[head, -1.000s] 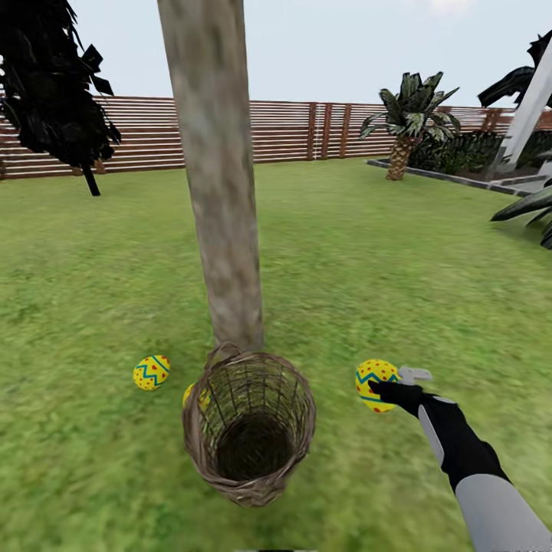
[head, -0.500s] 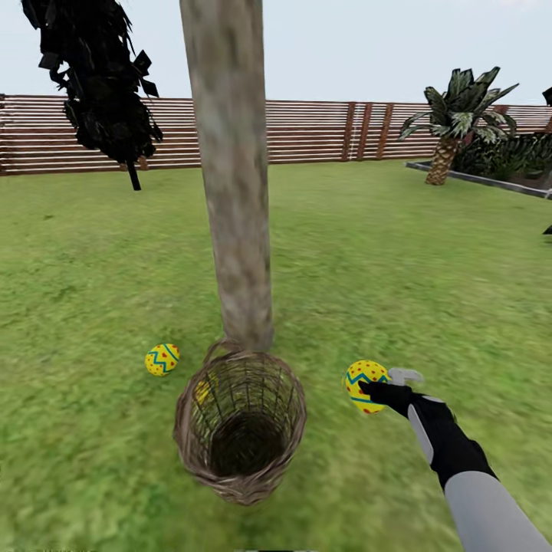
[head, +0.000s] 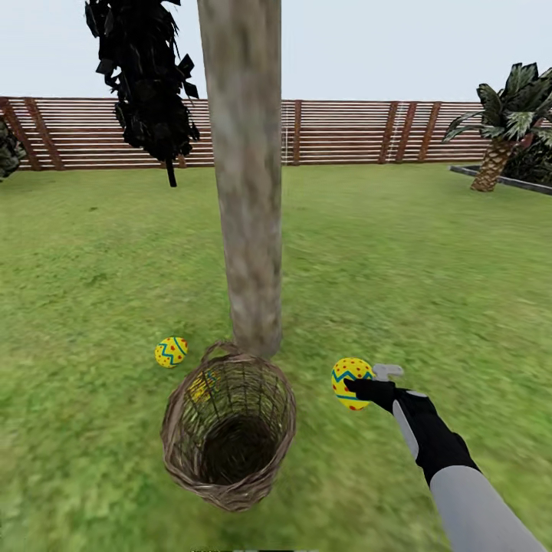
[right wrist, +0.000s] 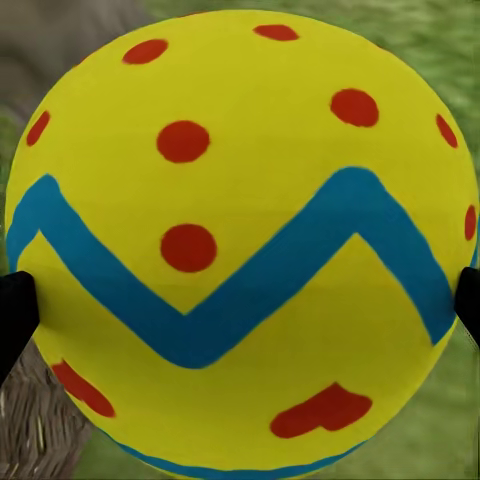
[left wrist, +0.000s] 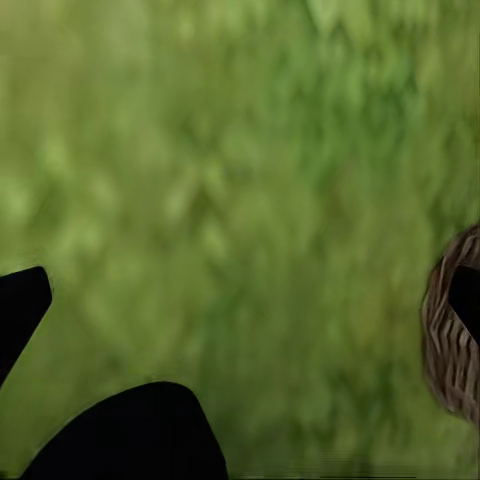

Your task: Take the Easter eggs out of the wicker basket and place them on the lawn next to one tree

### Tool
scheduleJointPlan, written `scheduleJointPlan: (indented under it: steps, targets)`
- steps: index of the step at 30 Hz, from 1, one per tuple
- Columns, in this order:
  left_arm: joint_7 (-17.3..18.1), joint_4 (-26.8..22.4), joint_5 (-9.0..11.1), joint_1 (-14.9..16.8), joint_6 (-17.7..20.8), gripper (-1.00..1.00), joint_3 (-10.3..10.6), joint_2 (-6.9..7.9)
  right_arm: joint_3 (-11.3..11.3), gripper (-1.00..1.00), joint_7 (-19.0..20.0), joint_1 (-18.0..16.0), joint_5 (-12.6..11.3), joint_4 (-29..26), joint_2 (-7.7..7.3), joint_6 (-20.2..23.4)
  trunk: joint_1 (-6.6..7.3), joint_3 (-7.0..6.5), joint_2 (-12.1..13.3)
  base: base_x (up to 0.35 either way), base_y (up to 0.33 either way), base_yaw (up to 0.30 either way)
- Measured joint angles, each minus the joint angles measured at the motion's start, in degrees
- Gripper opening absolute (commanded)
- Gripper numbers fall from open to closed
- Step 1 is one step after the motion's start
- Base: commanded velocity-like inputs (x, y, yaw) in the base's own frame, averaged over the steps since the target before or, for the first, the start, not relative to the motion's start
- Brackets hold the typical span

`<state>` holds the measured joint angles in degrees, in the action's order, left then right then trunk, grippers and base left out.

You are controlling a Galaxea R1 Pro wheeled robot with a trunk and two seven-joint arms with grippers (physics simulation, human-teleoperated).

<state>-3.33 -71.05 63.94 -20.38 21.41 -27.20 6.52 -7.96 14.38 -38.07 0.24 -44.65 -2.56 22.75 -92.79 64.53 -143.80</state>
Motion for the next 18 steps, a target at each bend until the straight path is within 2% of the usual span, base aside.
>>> scheduleJointPlan:
  steps: [8, 13, 18]
  targets:
    - [-0.2, 0.0, 0.0, 0.0, 0.0, 1.0, 0.0, 0.03, 0.1, -1.0, 0.1, 0.0, 0.0, 0.0, 0.07, -0.1, 0.0, -0.19, 0.0, 0.0, -0.329, 0.279]
    - [-0.2, 0.1, -0.1, 0.0, 0.0, 1.0, 0.0, -0.01, 0.4, -1.0, 0.0, -0.1, 0.0, 0.0, 1.71, 0.1, 0.0, -0.32, 0.0, 0.0, -0.329, 0.279]
    - [0.1, 0.2, -0.1, 0.0, 0.0, 1.0, 0.0, -0.01, 0.6, -1.0, -0.2, -1.1, 0.1, 0.0, 2.33, 0.1, 0.0, -0.46, 0.0, 0.0, -0.329, 0.279]
